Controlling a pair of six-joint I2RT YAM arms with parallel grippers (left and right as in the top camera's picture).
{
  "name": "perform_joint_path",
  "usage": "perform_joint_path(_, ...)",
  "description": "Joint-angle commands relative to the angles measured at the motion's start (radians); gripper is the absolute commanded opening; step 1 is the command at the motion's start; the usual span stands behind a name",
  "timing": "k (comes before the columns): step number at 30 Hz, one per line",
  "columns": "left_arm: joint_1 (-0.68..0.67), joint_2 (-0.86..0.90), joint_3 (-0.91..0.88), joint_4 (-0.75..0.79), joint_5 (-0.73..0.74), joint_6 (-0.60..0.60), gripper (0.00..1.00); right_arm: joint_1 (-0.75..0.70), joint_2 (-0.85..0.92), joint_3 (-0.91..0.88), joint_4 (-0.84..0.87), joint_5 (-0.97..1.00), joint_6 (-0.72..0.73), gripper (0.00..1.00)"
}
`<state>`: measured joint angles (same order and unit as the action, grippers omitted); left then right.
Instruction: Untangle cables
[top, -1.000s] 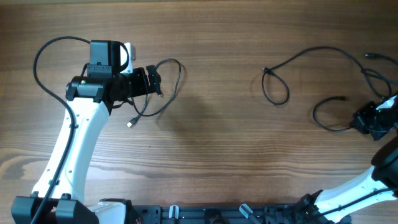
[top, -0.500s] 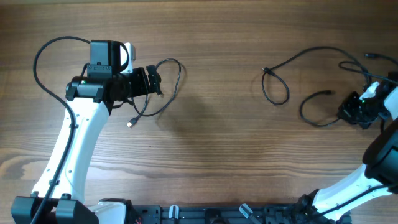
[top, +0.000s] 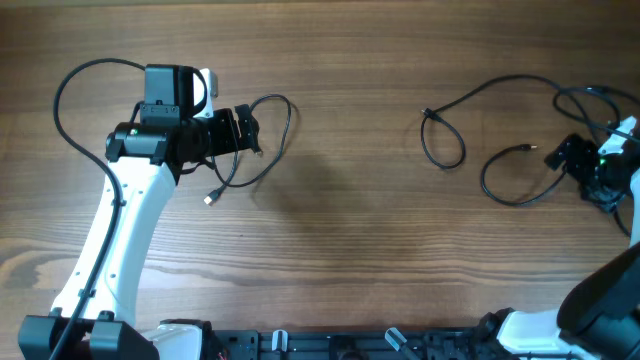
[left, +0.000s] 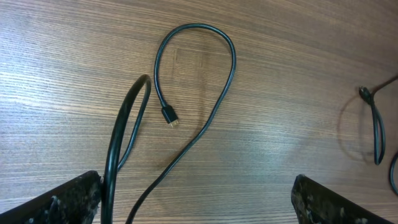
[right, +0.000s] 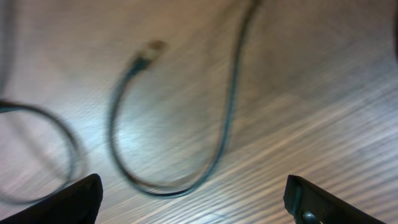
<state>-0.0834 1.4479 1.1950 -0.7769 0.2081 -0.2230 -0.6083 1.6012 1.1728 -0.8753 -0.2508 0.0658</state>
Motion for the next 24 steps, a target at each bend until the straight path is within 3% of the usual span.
perform_joint_path(1, -0.005, 0.007, -0.004, 0.003, 0.012, 0.005, 0.79, 0.026, -0.087, -0.001, 0.035, -0.249, -0.093, 0.95)
perform_joint_path(3, -0.005, 0.007, -0.004, 0.004, 0.012, 0.005, 0.71, 0.065, -0.101, -0.001, 0.050, -0.249, -0.093, 0.95)
perform_joint_path(5, -0.005, 0.007, -0.004, 0.004, 0.012, 0.005, 0.76, 0.127, -0.102, -0.001, 0.057, -0.273, -0.119, 0.95)
perform_joint_path(7, -0.005, 0.007, -0.004, 0.004, 0.012, 0.005, 0.63, 0.225, -0.101, -0.001, 0.077, -0.278, -0.135, 0.95)
perform_joint_path(9, -0.005, 0.007, -0.004, 0.004, 0.012, 0.005, 0.57, 0.330, -0.101, -0.001, 0.120, -0.278, -0.125, 0.96)
perform_joint_path(14, -0.005, 0.007, -0.004, 0.003, 0.012, 0.005, 0.63, 0.583, -0.077, -0.001, 0.271, -0.257, -0.046, 1.00)
perform_joint_path(16, -0.005, 0.007, -0.004, 0.003, 0.012, 0.005, 0.62, 0.657, -0.042, -0.001, 0.325, -0.219, -0.017, 1.00)
perform_joint_path(18, -0.005, 0.007, -0.004, -0.011, 0.012, 0.005, 0.54, 0.772, 0.051, -0.001, 0.429, -0.184, 0.024, 1.00)
perform_joint_path(24, -0.005, 0.007, -0.004, -0.062, -0.008, 0.005, 0.45, 0.921, 0.251, -0.001, 0.695, -0.253, 0.156, 1.00)
